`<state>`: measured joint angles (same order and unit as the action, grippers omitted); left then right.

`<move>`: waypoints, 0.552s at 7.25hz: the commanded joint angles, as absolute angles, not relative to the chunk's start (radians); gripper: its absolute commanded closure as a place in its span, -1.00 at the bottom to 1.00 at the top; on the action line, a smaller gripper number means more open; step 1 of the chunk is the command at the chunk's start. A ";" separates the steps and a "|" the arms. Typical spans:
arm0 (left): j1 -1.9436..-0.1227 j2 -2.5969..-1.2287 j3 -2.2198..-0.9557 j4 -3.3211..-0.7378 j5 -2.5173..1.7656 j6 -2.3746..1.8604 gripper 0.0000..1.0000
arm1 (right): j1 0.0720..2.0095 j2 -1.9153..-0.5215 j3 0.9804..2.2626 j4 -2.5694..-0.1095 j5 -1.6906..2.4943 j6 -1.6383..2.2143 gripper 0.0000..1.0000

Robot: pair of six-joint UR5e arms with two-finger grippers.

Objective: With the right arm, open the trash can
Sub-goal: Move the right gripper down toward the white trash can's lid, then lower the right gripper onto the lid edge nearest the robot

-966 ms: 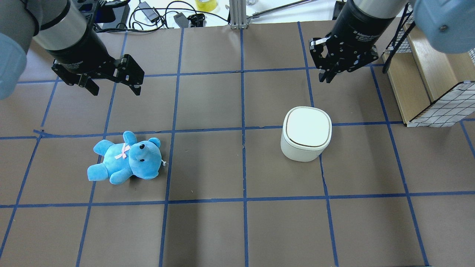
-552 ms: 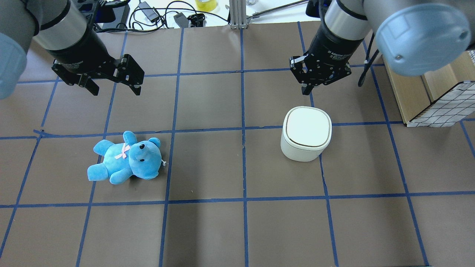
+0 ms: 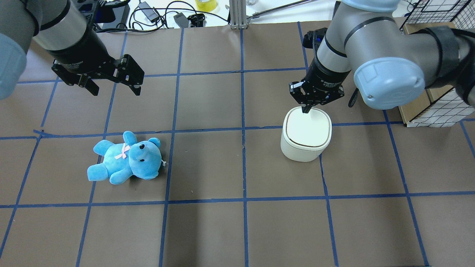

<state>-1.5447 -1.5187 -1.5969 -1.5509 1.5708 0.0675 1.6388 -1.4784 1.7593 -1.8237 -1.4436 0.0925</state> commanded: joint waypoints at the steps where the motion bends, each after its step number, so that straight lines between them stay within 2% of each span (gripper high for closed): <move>1: -1.545 -1.519 -1.597 -1.551 1.571 0.067 -1.00 | 1.612 -1.460 1.808 -1.871 -1.476 0.089 1.00; 4: -1.545 -1.519 -1.597 -1.551 1.569 0.067 -1.00 | 1.603 -1.456 1.880 -1.927 -1.474 0.090 1.00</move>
<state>-1.5447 -1.5186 -1.5969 -1.5508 1.5704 0.0675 1.6056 -1.4576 1.8537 -1.9026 -1.4738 0.0891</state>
